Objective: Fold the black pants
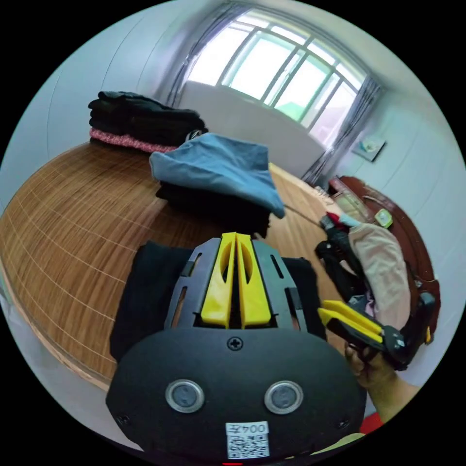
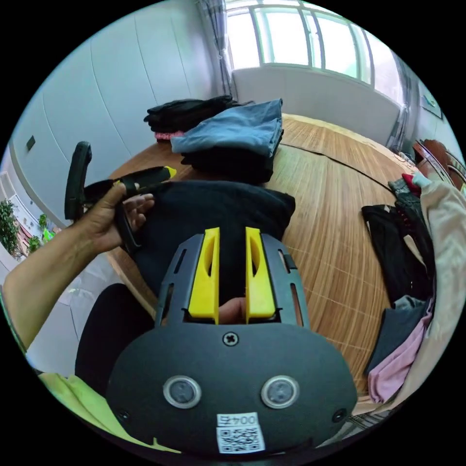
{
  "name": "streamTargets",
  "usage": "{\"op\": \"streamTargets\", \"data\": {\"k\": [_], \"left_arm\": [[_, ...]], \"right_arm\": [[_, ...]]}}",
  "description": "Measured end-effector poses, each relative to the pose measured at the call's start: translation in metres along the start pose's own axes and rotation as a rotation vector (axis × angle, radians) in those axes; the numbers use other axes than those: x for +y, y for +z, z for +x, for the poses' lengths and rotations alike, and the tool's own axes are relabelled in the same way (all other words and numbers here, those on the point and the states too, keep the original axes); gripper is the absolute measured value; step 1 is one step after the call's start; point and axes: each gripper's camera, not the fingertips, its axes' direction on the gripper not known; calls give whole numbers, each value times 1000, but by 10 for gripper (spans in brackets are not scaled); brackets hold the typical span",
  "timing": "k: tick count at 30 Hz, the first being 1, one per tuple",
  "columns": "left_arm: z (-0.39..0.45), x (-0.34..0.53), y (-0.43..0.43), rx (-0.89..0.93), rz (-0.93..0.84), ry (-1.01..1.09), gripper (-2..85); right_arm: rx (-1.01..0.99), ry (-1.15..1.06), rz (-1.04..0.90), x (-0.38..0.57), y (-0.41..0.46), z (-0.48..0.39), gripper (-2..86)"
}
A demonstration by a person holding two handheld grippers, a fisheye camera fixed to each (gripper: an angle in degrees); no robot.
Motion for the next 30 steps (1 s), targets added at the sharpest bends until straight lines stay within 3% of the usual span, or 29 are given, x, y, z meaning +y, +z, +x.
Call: {"op": "streamTargets", "data": {"k": [2,4,10,12,16,22,25,26,30], "left_arm": [[-27,-1,24,-69,-60,-52,1],[-55,10,41,18,-101,-140,1],[-74,31,50,88,-37,-173,0],[-80,36,51,121,-20,-188,0],[-93,43,56,187,-12,-219,0],[-95,47,62,177,-21,-213,0],[-96,50,64,174,-27,-213,0],[-96,50,65,170,-32,-214,0],[-98,52,67,166,-42,-218,1]], "right_arm": [[3,-35,-77,-14,23,-2,90],[-13,-77,-182,-15,54,-2,88],[-246,36,-97,-25,51,29,76],[-333,180,0,-39,33,71,69],[-346,301,-20,-68,35,124,76],[-395,63,-238,-125,76,120,73],[-168,-38,-314,-131,106,95,52],[-122,-7,-330,-129,117,93,55],[-288,201,-167,-105,82,110,100]]}}
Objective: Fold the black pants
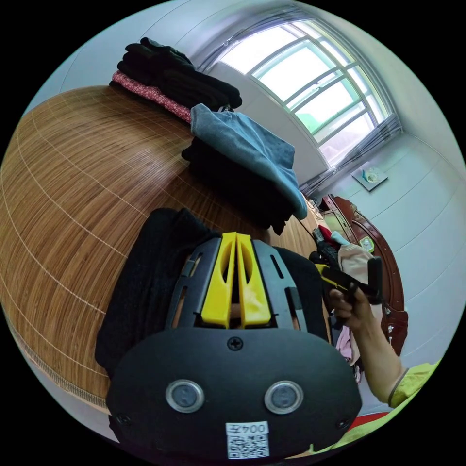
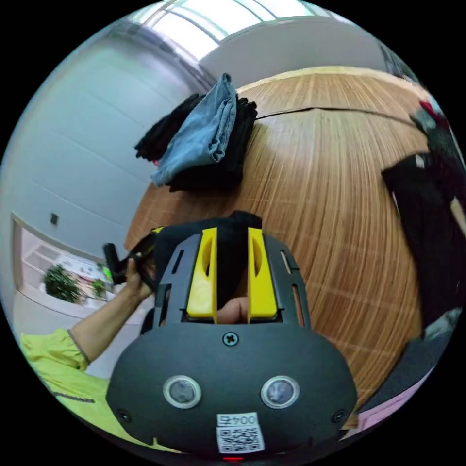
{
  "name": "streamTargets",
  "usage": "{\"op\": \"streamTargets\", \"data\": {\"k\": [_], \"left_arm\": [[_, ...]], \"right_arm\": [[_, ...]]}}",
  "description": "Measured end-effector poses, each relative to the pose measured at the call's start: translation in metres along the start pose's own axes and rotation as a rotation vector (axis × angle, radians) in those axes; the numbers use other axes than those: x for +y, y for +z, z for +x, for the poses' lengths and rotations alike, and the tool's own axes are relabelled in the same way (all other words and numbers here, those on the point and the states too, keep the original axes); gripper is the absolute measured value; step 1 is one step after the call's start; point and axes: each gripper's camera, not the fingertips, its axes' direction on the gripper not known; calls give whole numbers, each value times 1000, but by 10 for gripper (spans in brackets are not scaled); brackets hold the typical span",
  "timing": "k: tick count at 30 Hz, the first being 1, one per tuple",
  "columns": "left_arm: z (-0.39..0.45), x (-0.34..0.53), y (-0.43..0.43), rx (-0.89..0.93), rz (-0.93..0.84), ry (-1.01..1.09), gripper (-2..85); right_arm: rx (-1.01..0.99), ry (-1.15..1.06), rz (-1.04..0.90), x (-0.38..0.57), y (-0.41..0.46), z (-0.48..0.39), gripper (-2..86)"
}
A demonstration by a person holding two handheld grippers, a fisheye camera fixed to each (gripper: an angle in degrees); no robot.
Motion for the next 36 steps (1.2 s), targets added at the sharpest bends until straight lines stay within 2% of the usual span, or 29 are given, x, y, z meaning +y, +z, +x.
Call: {"op": "streamTargets", "data": {"k": [1,3,5,9,11,13,15,18,21,27,31,35,36], "left_arm": [[-1,1,0,4,0,-2,1],[-3,1,0,11,-2,-6,1],[-5,0,-1,18,-9,-18,1],[-1,-8,-15,58,-30,-64,1],[12,-6,-52,104,36,-81,1],[20,5,-83,120,69,-71,1],[22,27,-110,92,80,-63,1],[12,70,-133,-47,110,-61,2],[0,86,-130,-90,75,-104,2],[33,80,-109,-151,73,10,1],[37,71,-83,-208,-36,5,1],[39,69,-73,-267,-62,25,2],[39,69,-72,-272,-65,31,3]], "right_arm": [[-48,35,18,9,-7,5,110],[-267,170,66,60,-25,25,143],[-371,247,64,102,-24,28,158],[-452,355,63,171,-10,12,176],[-474,357,87,182,-10,1,178],[-413,291,104,186,-15,-15,175],[-165,93,87,194,-22,-55,165],[164,-150,124,225,-19,-111,150],[384,-246,175,253,-4,-149,132],[534,-293,180,265,27,-180,131],[534,-272,221,264,31,-187,133],[663,-296,197,266,42,-185,80],[640,-297,194,271,40,-176,75]]}}
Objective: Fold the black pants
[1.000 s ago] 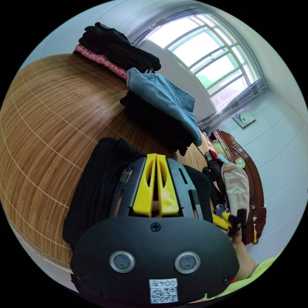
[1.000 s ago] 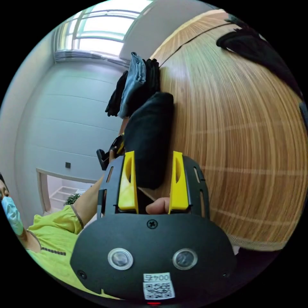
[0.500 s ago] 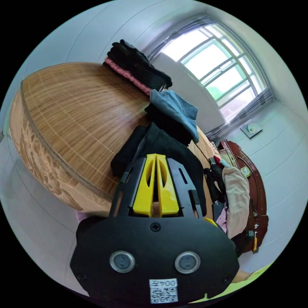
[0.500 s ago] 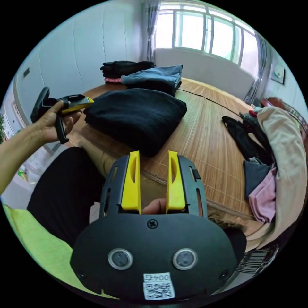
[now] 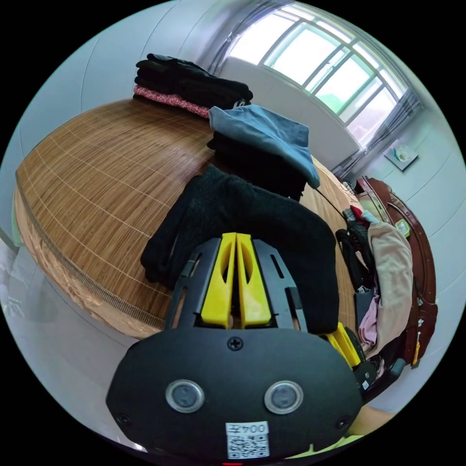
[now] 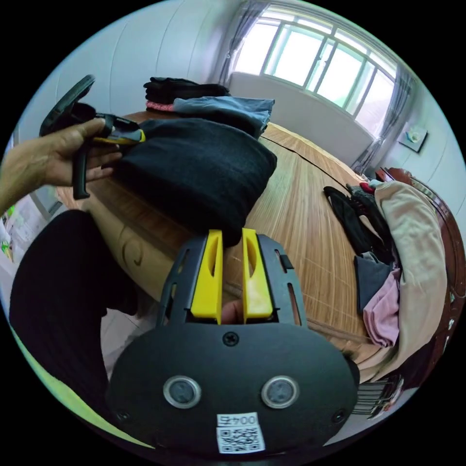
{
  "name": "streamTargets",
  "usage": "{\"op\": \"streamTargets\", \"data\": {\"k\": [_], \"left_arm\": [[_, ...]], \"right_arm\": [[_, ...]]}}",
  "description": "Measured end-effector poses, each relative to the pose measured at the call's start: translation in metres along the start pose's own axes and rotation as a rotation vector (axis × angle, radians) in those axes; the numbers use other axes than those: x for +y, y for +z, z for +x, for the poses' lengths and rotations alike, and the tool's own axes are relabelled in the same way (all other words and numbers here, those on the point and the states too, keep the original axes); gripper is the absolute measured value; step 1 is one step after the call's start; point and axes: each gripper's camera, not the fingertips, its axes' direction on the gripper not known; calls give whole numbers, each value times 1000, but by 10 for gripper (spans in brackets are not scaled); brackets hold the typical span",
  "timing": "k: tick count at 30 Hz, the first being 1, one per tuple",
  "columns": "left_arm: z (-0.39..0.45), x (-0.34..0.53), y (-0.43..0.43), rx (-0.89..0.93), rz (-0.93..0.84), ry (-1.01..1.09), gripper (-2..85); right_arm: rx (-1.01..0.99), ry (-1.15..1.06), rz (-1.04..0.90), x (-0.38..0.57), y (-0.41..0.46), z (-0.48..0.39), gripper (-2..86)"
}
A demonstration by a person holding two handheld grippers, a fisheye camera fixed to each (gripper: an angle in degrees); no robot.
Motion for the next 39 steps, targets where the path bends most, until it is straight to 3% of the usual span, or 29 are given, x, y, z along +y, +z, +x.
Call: {"op": "streamTargets", "data": {"k": [4,7,12,17,21,27,35,39], "left_arm": [[-5,1,3,-8,16,59,5],[-10,-1,-6,43,20,42,6],[-29,16,-55,165,77,-69,13],[-68,65,-64,230,62,-381,65],[-76,76,-55,325,95,-516,111],[-62,57,-31,282,33,-526,145],[-29,17,-21,85,31,-296,137],[-15,-6,-7,99,-57,-160,133]], "right_arm": [[-27,-83,8,27,4,10,61],[-164,-29,-50,32,-5,31,74],[-560,350,-14,43,-8,117,134],[-758,554,-72,24,32,151,181],[-785,618,-176,20,62,158,171],[-809,606,-215,27,69,160,102],[-825,558,-225,76,20,101,103],[-774,467,-168,105,-12,95,95]]}}
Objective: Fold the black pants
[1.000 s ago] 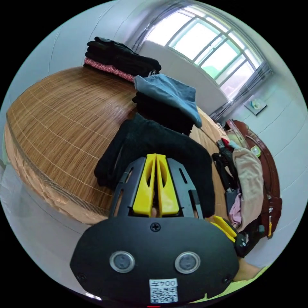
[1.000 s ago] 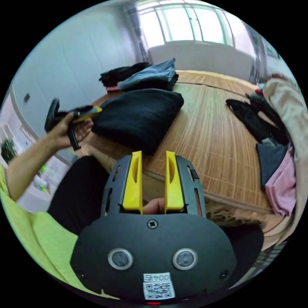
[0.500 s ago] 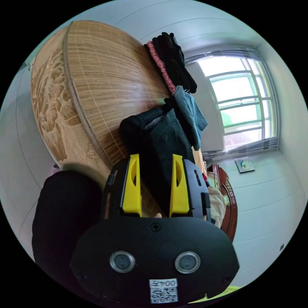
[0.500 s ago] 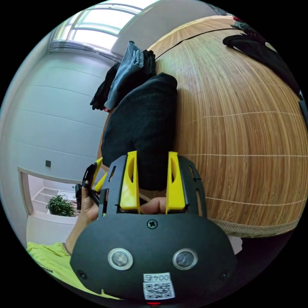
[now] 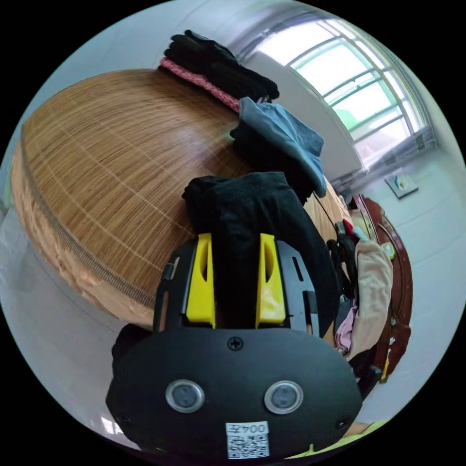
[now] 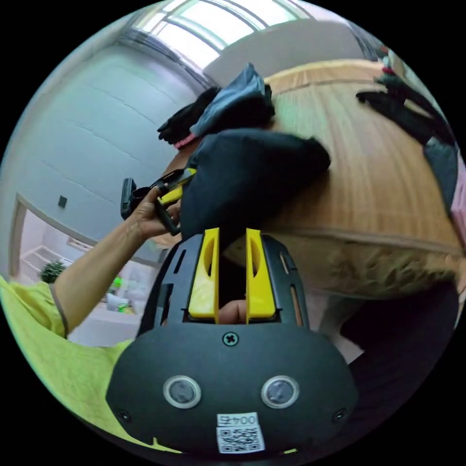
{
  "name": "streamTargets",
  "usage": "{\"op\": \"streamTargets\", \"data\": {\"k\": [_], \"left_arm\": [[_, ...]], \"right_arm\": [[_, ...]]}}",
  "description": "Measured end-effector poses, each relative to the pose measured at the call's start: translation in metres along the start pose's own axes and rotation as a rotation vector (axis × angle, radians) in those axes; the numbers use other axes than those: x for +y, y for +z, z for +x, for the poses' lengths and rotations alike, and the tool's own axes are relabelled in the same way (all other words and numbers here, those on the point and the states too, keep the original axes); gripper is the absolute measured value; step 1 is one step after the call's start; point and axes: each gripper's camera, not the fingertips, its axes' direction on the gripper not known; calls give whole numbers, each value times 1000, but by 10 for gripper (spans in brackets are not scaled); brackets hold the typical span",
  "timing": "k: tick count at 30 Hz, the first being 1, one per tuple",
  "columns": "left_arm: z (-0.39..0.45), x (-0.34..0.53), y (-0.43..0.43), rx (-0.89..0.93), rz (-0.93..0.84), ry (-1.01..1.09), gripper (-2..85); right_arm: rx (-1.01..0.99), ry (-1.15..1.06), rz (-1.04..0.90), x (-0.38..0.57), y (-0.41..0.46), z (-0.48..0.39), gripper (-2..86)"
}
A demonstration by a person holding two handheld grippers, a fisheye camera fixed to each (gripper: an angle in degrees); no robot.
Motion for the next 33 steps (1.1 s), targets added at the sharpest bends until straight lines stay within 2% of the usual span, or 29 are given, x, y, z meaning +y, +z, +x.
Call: {"op": "streamTargets", "data": {"k": [3,6,8,10,12,16,20,24,27,29,33], "left_arm": [[15,-13,10,-4,-50,74,131],[33,-20,20,-13,-66,123,129],[48,-24,26,-31,-81,147,128],[61,-26,30,-54,-92,175,126],[73,-29,33,-75,-103,207,124],[107,-34,45,-139,-108,328,118],[144,-33,41,-218,-124,444,100],[160,-19,3,-245,-23,452,58],[181,8,-29,-133,106,463,32],[214,29,-18,-65,90,542,24],[257,49,36,-139,-12,648,21]], "right_arm": [[187,-141,191,1,-36,2,111],[231,-254,287,-27,-56,13,145],[234,-300,256,-52,-54,22,157],[170,-276,144,-75,-42,37,143],[50,-225,1,-80,-23,50,96],[53,-241,5,-43,-14,19,66],[233,-286,105,-3,-13,-21,91],[181,-183,195,14,-43,3,85],[138,-110,174,24,-51,26,66],[132,-81,158,30,-49,34,58],[100,-43,152,45,-46,47,12]]}}
